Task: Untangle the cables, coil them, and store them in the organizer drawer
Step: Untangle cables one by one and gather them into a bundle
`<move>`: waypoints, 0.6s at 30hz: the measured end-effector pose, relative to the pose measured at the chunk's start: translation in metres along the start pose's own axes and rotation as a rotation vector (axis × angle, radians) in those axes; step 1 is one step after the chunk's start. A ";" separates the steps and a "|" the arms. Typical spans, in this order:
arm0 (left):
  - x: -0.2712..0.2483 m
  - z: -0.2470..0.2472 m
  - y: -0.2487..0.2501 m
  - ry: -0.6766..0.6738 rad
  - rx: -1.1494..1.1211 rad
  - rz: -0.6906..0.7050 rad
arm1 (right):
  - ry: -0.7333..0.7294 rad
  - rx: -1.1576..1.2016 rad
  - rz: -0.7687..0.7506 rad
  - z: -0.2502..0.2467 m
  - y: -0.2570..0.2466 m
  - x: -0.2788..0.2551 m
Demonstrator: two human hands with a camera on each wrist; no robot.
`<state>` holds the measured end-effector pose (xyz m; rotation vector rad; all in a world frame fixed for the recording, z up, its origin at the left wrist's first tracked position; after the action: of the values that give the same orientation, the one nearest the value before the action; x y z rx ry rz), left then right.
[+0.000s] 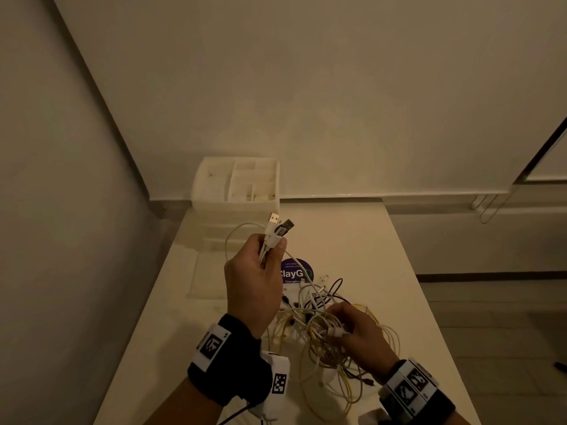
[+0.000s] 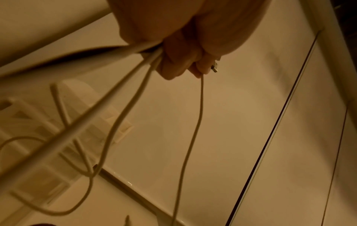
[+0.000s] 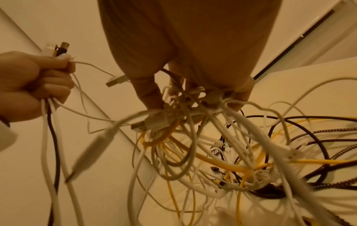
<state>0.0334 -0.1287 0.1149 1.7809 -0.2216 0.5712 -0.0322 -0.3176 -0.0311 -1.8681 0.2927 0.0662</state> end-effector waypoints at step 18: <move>-0.011 0.018 0.026 -0.155 -0.131 -0.039 | 0.244 -0.645 -0.230 0.007 -0.007 -0.001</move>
<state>0.0174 -0.1552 0.1285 1.6991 -0.3237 0.3821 -0.0311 -0.3086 -0.0262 -2.5451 0.2361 -0.2544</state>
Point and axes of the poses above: each hand's wrist, its own x-axis towards the middle knuckle, its own z-axis out of the palm, y = z × x, the point moved 7 cm from there along x, towards the middle knuckle, and after that the axes turned 4 degrees about y, right-handed, at the moved point
